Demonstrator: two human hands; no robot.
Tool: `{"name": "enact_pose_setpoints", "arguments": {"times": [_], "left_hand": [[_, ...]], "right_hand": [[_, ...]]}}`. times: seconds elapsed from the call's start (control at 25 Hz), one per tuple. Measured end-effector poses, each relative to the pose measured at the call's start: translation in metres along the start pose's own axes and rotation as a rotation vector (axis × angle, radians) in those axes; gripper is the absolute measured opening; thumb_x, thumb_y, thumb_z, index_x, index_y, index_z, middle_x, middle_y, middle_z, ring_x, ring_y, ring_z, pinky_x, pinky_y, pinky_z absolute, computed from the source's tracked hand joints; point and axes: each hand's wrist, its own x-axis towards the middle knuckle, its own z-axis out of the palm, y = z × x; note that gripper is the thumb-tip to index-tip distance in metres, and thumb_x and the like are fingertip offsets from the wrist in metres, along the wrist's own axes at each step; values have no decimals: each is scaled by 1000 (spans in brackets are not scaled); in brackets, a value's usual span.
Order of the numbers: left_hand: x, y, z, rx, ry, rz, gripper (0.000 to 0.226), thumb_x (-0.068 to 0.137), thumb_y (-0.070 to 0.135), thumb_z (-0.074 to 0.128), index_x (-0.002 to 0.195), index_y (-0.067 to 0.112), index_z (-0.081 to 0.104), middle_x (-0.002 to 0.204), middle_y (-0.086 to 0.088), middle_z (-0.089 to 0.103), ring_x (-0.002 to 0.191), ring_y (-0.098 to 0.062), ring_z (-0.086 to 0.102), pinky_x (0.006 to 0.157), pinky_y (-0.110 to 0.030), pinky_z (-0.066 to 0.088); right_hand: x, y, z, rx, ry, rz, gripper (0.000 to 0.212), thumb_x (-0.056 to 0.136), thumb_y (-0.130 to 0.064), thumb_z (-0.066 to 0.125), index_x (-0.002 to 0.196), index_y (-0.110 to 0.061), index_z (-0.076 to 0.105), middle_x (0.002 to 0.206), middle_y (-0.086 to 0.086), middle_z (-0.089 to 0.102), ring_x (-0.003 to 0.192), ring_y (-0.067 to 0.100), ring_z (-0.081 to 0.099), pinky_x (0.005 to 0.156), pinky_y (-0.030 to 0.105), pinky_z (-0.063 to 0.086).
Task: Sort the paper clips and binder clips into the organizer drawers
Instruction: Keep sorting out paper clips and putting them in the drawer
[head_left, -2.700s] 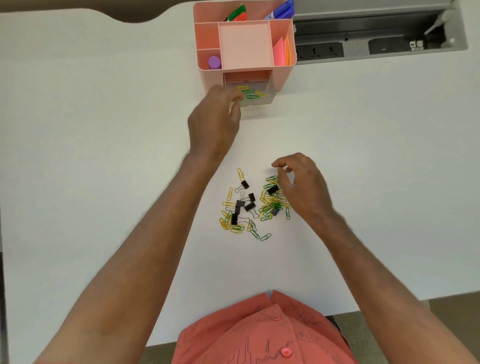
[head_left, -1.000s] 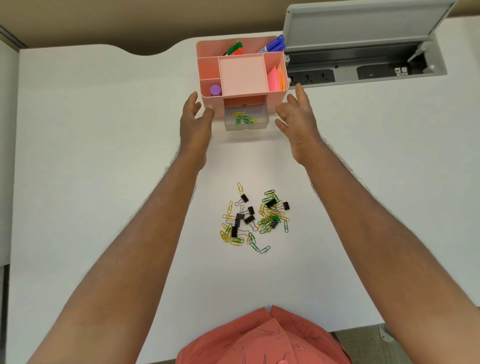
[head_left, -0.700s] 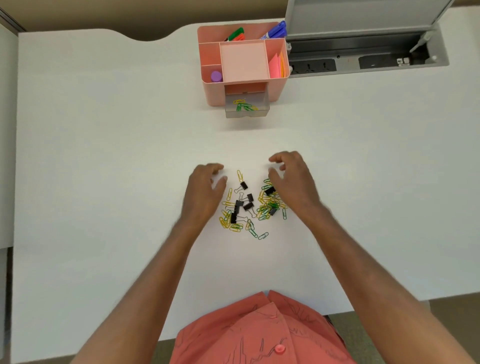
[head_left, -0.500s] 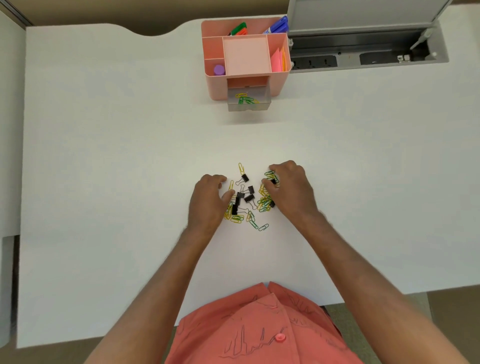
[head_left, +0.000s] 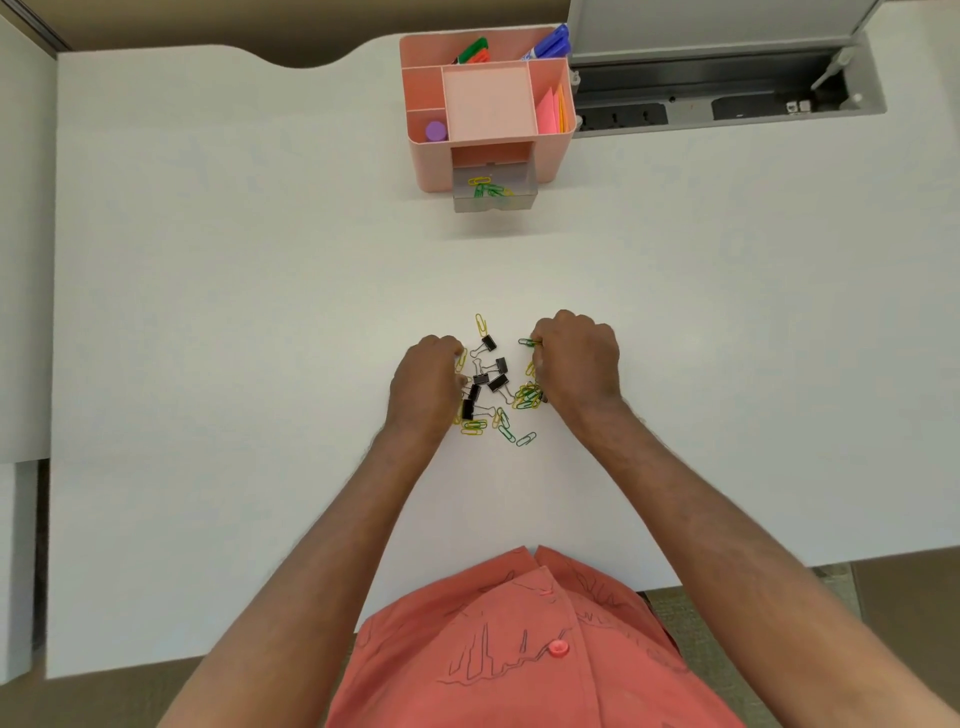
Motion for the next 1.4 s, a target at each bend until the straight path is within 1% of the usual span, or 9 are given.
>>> {"name": "enact_pose_setpoints", "arguments": {"times": [0.36,0.56,0.72,0.84,0.92,1.08,1.24,1.32,1.4], "left_hand": [[1,7,3,28,-4,-9,16,94,7,54,102,13,67,104,-4,65,97,-26,60,74,-37,49],[4,12,3,58,-18,-22,11,90,4,52,94,7,62,100,-8,60,95,-28,56,77,-46,53],[5,10,4,57,-9,8,9,89,5,53,90,10,61,98,-4,59,92,-25,54,69,-39,49],[7,5,1,-19,13,7,9,86,8,57,83,15,61,86,2,62,82,-22,58,61,-33,43],[10,-1,-2,-128,12,-25,8,85,12,62,81,19,64,78,6,65,76,-17,62,62,-33,48],[15,-13,-12,-391,10,-104,17,89,17,70,78,30,65,73,14,66,68,-2,61,62,-21,45],[27,-14,-34,-544,104,-145,21,88,19,74,75,34,65,76,10,71,56,-2,65,56,-18,47],[37,-7,-52,-574,176,-120,20,88,21,74,76,35,66,80,11,73,52,-4,66,57,-18,51],[49,4,-70,-585,236,-79,16,88,22,74,79,34,67,81,13,73,52,-5,66,59,-23,53]], "right_hand": [[6,16,3,436,-78,40,13,88,-15,64,98,-20,71,92,-4,67,91,20,61,85,37,48],[11,23,-6,895,-115,198,15,95,-14,61,98,-26,69,89,-15,65,82,0,60,73,15,47],[18,23,-18,1299,-195,362,14,97,-11,62,99,-22,69,92,-1,69,83,10,67,78,24,55],[35,16,-39,1472,-162,321,12,96,-2,64,103,-10,69,92,6,70,84,15,69,84,27,59],[59,9,-59,1411,-41,227,15,93,0,66,103,-11,71,88,3,71,79,12,69,81,24,59],[115,-14,-95,812,241,-50,21,91,-7,64,103,-18,77,96,-7,73,84,2,66,80,15,53],[154,-29,-96,254,192,-159,29,100,-15,52,115,-27,75,117,-3,73,108,22,60,93,36,46],[163,-31,-91,172,158,-164,32,102,-17,50,118,-29,74,118,-3,73,111,26,57,95,39,41],[161,-28,-87,249,202,-153,32,103,-18,49,120,-29,73,119,-3,73,112,26,56,94,40,43]]}}
